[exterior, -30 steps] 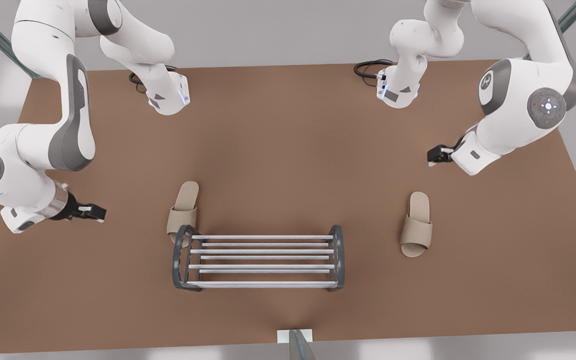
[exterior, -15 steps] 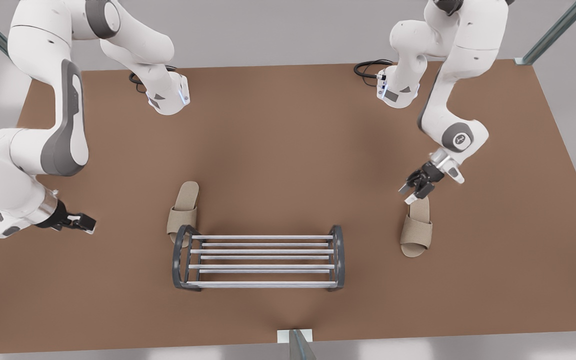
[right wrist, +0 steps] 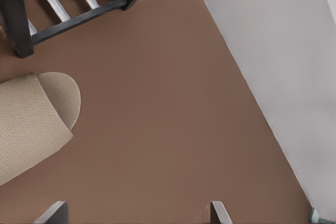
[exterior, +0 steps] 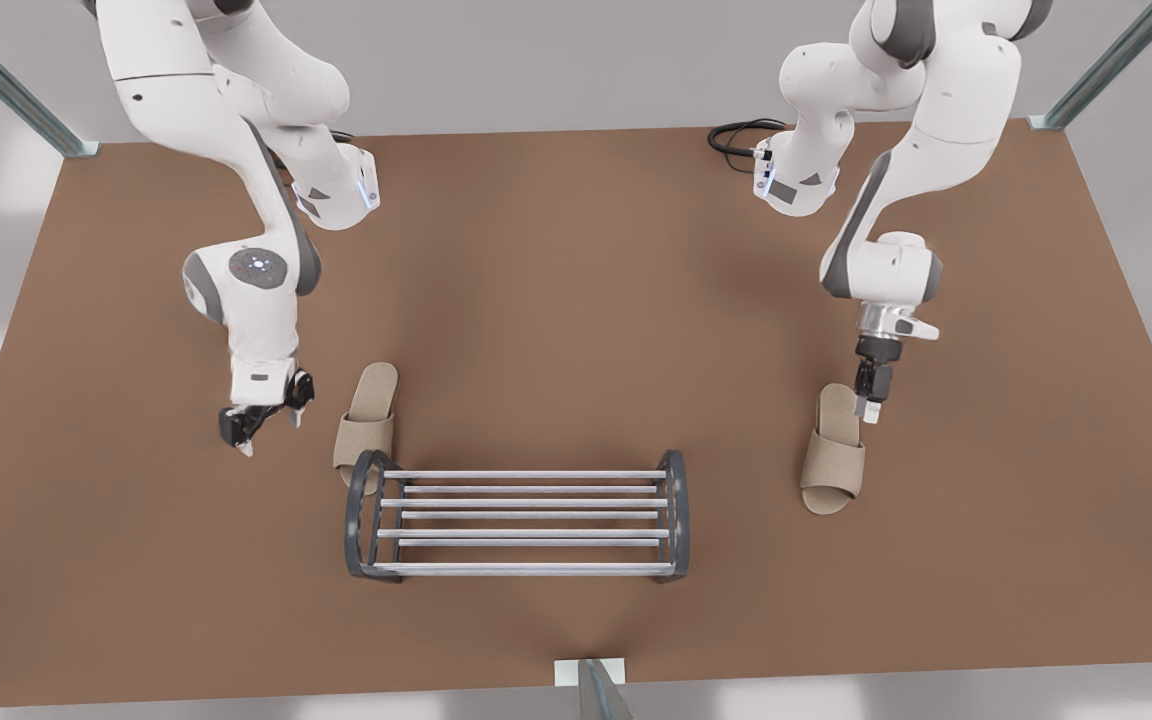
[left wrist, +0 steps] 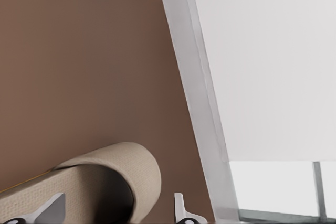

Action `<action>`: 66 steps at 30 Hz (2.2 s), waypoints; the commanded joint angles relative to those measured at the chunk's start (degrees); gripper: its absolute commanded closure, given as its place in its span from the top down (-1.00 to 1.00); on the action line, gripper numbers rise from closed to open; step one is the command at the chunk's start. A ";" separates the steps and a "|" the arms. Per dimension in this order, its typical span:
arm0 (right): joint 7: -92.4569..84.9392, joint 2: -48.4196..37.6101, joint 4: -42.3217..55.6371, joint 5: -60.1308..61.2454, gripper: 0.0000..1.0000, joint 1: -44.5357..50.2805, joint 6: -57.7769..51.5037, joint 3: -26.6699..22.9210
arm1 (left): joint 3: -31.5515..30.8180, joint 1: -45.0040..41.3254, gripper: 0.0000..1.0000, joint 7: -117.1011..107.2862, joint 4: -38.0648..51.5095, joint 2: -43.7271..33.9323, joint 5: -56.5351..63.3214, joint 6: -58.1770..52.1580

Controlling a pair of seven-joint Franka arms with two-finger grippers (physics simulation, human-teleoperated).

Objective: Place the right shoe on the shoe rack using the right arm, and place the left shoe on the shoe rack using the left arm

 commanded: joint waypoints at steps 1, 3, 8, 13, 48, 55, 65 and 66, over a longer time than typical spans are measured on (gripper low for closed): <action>-12.31 -0.45 0.02 -17.41 1.00 -0.59 14.58 3.49 | -0.61 0.00 1.00 42.76 0.47 0.02 -3.51 -0.87; 21.02 -3.62 -3.40 -40.19 1.00 -0.41 3.92 7.19 | -0.61 -0.09 1.00 42.40 1.18 0.64 -3.77 -0.95; 43.52 -2.57 -8.06 -39.40 1.00 1.52 -8.20 10.97 | -2.46 -0.70 1.00 38.19 3.02 2.83 -5.36 -0.95; 82.53 2.53 -11.13 -46.41 1.00 2.05 -10.76 12.12 | -3.78 -0.79 1.00 33.70 5.22 4.77 -7.29 -0.78; 85.11 -1.51 3.62 -88.62 -0.57 -2.35 16.83 -2.29 | -5.89 -0.79 0.40 23.24 14.36 12.94 -8.78 0.01; 66.12 -9.16 9.69 -86.51 -0.57 3.89 24.22 -2.12 | -5.89 -0.70 0.14 22.62 14.71 13.03 -8.87 0.01; 26.40 -4.77 12.15 -48.72 -0.57 10.22 1.03 7.45 | -5.89 -0.70 0.09 22.01 15.50 14.61 -8.87 -0.07; 22.70 -3.18 12.42 -47.84 -0.57 11.10 -3.20 7.55 | -5.89 -0.70 0.07 22.01 15.50 14.70 -9.14 -0.08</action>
